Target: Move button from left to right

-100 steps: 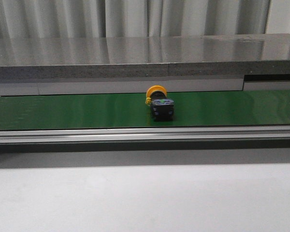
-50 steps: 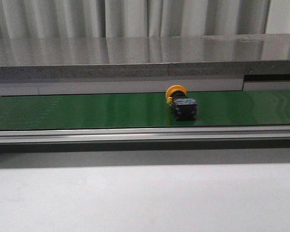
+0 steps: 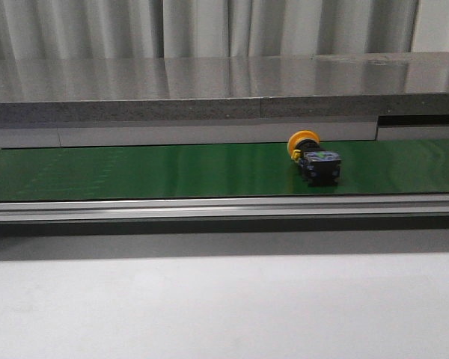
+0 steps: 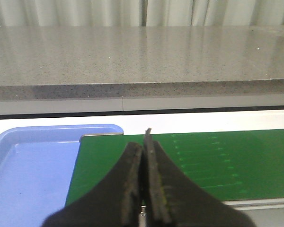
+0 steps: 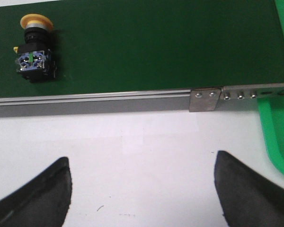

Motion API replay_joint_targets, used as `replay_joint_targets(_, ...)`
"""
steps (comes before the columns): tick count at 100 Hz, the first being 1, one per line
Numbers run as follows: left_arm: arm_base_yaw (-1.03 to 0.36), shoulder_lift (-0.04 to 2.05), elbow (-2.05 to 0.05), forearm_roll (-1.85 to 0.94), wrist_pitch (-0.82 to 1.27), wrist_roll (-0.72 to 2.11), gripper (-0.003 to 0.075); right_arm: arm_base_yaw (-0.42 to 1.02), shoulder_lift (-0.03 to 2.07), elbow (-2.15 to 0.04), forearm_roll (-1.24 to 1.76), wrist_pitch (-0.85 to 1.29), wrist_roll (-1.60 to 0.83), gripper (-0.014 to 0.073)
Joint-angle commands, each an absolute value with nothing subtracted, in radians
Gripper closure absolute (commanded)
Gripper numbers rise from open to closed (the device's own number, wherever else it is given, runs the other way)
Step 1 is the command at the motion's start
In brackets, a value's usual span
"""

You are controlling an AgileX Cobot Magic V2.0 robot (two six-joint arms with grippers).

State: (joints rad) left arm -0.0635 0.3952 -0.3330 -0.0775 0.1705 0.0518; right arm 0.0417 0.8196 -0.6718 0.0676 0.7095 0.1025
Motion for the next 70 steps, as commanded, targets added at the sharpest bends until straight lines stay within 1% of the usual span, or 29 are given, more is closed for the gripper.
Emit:
replay_joint_targets(1, -0.071, 0.399, -0.361, -0.087, 0.090, 0.051, 0.0740, 0.045, 0.884, -0.737, 0.094, 0.628, 0.068, -0.0020)
replay_joint_targets(20, -0.071, 0.399, -0.361, -0.087, 0.090, 0.051, 0.0740, 0.072, 1.051, -0.846, 0.139, 0.626, -0.027, -0.0020)
replay_joint_targets(50, -0.071, 0.399, -0.361, -0.087, 0.090, 0.051, 0.0740, 0.166, 1.306, -1.016, 0.140, 0.599, -0.088, -0.0020)
replay_joint_targets(70, -0.071, 0.399, -0.361, -0.087, 0.090, 0.051, 0.0740, 0.178, 1.442, -1.095, 0.140, 0.578, -0.107, -0.0020)
